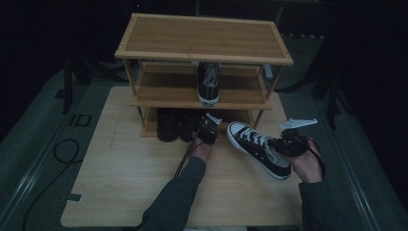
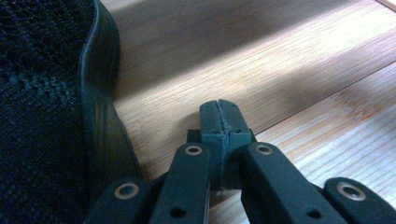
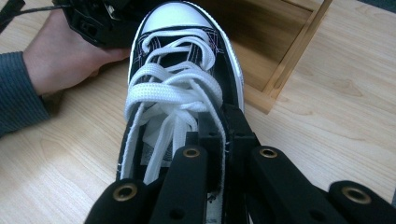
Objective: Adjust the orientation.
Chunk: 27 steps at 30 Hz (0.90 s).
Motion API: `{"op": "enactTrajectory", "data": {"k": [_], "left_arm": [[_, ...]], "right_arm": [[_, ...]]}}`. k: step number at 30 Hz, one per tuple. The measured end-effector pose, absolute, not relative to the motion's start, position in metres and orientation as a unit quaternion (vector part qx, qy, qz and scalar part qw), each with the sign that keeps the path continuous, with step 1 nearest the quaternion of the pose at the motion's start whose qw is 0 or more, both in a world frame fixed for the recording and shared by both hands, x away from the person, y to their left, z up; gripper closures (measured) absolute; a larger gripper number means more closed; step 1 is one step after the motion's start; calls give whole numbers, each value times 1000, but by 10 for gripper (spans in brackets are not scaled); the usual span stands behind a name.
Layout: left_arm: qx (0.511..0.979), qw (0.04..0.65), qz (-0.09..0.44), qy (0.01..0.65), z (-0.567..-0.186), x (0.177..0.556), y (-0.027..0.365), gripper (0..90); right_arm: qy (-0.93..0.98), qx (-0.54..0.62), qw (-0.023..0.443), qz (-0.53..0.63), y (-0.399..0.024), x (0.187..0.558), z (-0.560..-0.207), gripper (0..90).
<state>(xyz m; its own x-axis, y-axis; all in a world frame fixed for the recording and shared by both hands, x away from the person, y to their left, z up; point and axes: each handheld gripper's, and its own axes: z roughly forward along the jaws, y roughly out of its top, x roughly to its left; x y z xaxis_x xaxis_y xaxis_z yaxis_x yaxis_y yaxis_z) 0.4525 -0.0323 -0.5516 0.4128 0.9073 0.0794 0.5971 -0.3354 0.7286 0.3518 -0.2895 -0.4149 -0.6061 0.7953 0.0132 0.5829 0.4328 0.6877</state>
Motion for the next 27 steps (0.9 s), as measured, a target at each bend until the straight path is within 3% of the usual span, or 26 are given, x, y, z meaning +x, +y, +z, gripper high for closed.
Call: {"op": "enactTrajectory", "data": {"k": [27], "left_arm": [[779,316,246,483,-552,453,-32,900]], "right_arm": [[838,394,156,342,-290,352,-390,882]]}}
